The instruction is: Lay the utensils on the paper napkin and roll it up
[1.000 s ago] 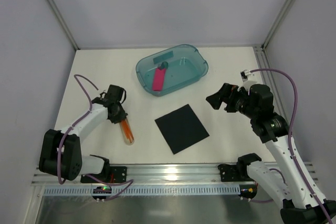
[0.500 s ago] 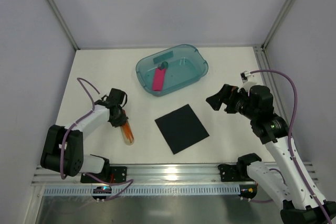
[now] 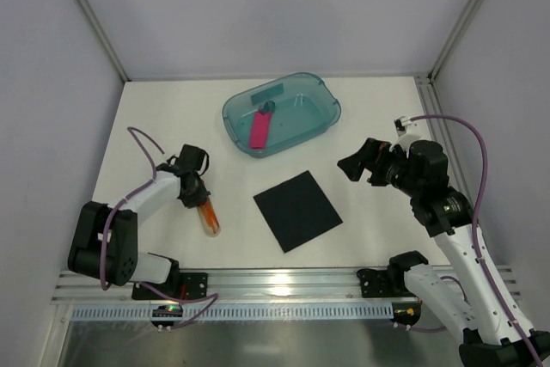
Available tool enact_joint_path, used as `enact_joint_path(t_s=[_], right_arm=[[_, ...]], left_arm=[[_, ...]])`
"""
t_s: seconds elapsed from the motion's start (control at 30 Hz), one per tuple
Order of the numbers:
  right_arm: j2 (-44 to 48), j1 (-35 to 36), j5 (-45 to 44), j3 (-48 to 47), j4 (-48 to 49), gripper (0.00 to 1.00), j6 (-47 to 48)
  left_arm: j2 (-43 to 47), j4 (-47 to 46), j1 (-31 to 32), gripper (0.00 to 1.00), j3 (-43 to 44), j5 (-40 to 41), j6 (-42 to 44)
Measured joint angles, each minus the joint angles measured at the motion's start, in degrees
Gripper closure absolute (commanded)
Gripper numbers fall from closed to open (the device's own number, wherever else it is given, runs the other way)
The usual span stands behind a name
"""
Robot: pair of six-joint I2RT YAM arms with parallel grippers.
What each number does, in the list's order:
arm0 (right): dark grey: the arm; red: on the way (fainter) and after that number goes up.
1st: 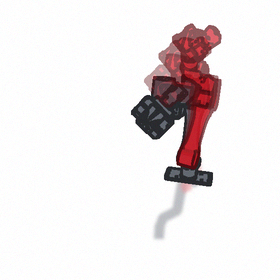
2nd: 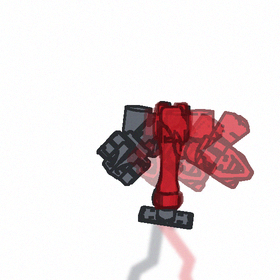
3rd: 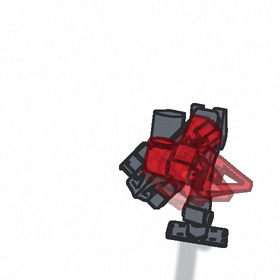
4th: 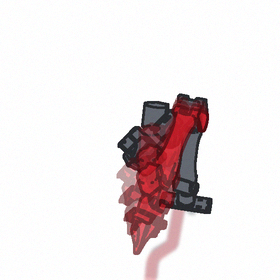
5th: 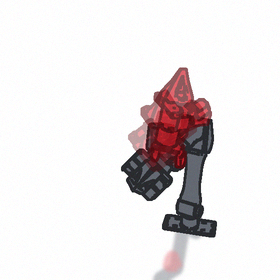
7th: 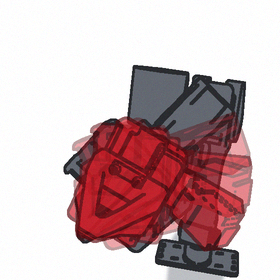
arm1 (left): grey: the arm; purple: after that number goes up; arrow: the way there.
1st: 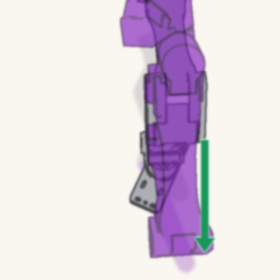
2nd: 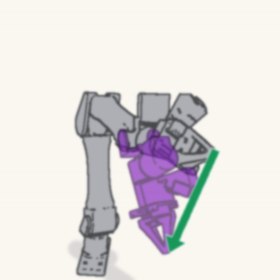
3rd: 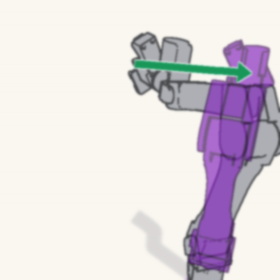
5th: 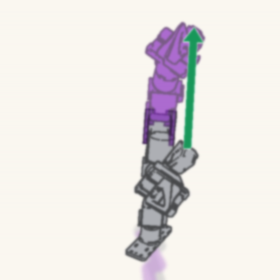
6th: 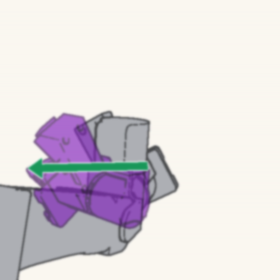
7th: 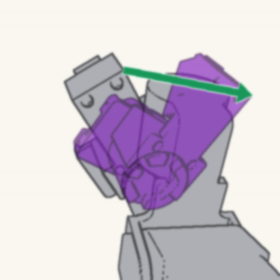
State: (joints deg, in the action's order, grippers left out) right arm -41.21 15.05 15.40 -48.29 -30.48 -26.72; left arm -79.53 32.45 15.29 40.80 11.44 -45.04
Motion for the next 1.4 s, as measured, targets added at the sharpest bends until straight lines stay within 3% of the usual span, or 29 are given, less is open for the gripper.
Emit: enact_joint_path(t_s=[0.13, 0.5, 0.67, 0.77, 0.9, 1.03, 1.2, 1.4], right_arm=[[0.0, 0.0, 0.0, 0.0, 0.0, 0.00, 0.0], [-1.2, 0.0, -0.1, -0.1, -1.3, 0.00, 0.5], [-2.1, 0.0, -1.6, -0.6, -3.3, 0.00, 1.6], [-2.1, 0.0, -2.8, -0.8, -4.0, 0.00, 2.4], [-2.0, 0.0, -4.0, -0.8, -4.7, 0.00, 2.6], [-1.8, 0.0, -4.7, -0.7, -4.7, 0.01, 2.6], [-1.8, 0.0, -5.4, -0.7, -4.8, 0.00, 2.6], [-1.8, 0.0, -6.1, -0.7, -4.8, 0.00, 2.6]], left_arm=[[0.1, 1.7, 0.0, 1.00, 0.9, 0.1, 0.1], [8.8, 11.1, 0.9, 1.00, 11.8, 2.3, 0.5], [10.4, 11.1, 8.6, 1.00, 16.2, 1.4, 0.4], [6.0, 10.3, 18.4, 1.00, 20.2, 0.3, -0.1], [-7.4, 8.5, 30.3, 1.00, 29.7, -0.5, -0.3], [-20.3, 6.2, 37.0, 1.00, 37.9, -1.5, 1.0], [-29.0, 4.2, 39.6, 1.00, 42.1, -4.8, 3.2], [-32.5, 3.3, 39.2, 1.00, 44.0, -7.0, 3.9]])
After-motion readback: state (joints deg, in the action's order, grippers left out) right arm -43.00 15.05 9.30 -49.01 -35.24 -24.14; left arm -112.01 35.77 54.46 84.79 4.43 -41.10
